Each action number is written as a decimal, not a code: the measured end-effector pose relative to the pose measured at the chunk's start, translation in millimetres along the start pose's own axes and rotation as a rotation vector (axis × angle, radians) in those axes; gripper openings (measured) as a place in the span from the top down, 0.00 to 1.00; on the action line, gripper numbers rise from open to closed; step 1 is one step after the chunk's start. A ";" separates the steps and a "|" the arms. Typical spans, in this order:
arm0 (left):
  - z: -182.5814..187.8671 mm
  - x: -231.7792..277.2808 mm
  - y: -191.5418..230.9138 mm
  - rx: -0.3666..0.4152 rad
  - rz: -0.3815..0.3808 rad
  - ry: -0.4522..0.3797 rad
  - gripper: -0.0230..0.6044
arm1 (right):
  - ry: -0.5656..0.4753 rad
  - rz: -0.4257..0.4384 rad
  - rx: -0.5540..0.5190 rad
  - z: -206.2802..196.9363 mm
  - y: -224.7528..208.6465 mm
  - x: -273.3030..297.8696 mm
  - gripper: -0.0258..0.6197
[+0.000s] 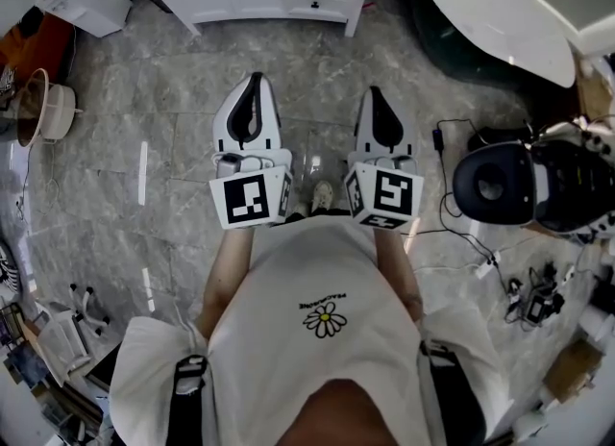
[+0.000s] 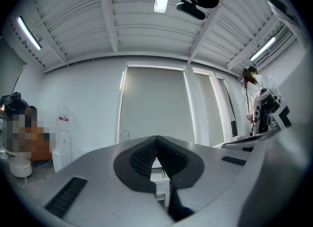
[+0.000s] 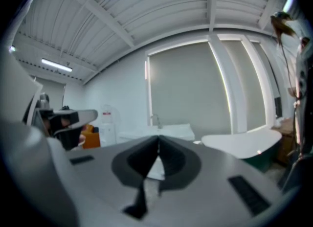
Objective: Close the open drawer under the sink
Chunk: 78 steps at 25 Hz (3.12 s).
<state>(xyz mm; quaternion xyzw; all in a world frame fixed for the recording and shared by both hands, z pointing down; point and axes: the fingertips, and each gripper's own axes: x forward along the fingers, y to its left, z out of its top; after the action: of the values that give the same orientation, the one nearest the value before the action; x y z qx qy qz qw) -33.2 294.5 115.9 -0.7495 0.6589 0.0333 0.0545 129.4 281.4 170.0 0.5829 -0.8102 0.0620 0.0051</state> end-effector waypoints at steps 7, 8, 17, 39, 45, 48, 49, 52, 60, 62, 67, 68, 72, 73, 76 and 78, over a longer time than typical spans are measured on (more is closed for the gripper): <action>-9.0 16.5 -8.0 0.023 0.007 0.005 0.93 | 0.010 0.019 -0.007 -7.1 -9.5 3.5 0.91; -8.1 18.2 -7.2 0.028 0.013 0.005 0.93 | 0.008 0.022 -0.009 -6.1 -10.3 2.3 0.91; -1.8 39.0 12.1 0.021 0.028 -0.056 0.93 | -0.044 0.016 -0.047 5.5 -13.8 4.7 0.91; -73.3 220.9 84.5 -0.037 -0.058 0.028 0.93 | 0.065 -0.050 -0.063 -18.0 -16.0 197.0 0.91; -108.4 290.2 106.0 -0.072 -0.100 0.105 0.93 | 0.126 -0.072 -0.073 -16.4 -20.0 268.4 0.91; -113.8 318.5 115.5 -0.082 -0.123 0.112 0.93 | 0.129 -0.079 -0.082 -10.8 -17.7 297.8 0.91; -113.4 327.9 119.2 -0.084 -0.130 0.109 0.93 | 0.130 -0.082 -0.085 -9.5 -16.5 306.7 0.91; -109.7 352.8 129.3 -0.095 -0.153 0.098 0.93 | 0.137 -0.097 -0.077 -7.4 -14.4 328.6 0.91; -108.6 394.9 128.5 -0.059 -0.154 0.109 0.93 | 0.109 -0.063 -0.068 5.1 -22.8 369.4 0.91; -100.9 404.3 123.4 -0.038 -0.151 0.083 0.93 | 0.094 -0.032 -0.083 9.5 -26.0 382.5 0.91; -82.2 416.7 117.8 -0.028 -0.117 0.043 0.93 | 0.056 0.006 -0.067 25.6 -36.0 399.4 0.91; -79.9 418.9 119.0 -0.024 -0.108 0.040 0.93 | 0.047 0.010 -0.046 28.5 -38.5 401.8 0.91; -75.5 422.1 126.8 -0.006 -0.070 0.023 0.93 | 0.036 0.009 0.004 28.0 -49.4 407.1 0.91; -75.4 422.3 129.2 0.001 -0.060 0.016 0.93 | 0.039 0.009 0.004 25.5 -51.2 408.7 0.91; -83.0 418.3 136.8 0.009 -0.035 0.029 0.93 | 0.049 0.018 -0.010 19.2 -49.8 413.7 0.91; -97.7 422.9 140.5 0.029 -0.041 0.059 0.93 | 0.054 0.019 -0.034 12.8 -51.2 425.9 0.91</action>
<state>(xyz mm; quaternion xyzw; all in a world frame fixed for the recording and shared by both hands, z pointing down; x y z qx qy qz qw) -119.9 -151.5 156.0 -0.7625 0.6453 0.0003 0.0466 42.1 -138.0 196.5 0.5730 -0.8162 0.0640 0.0364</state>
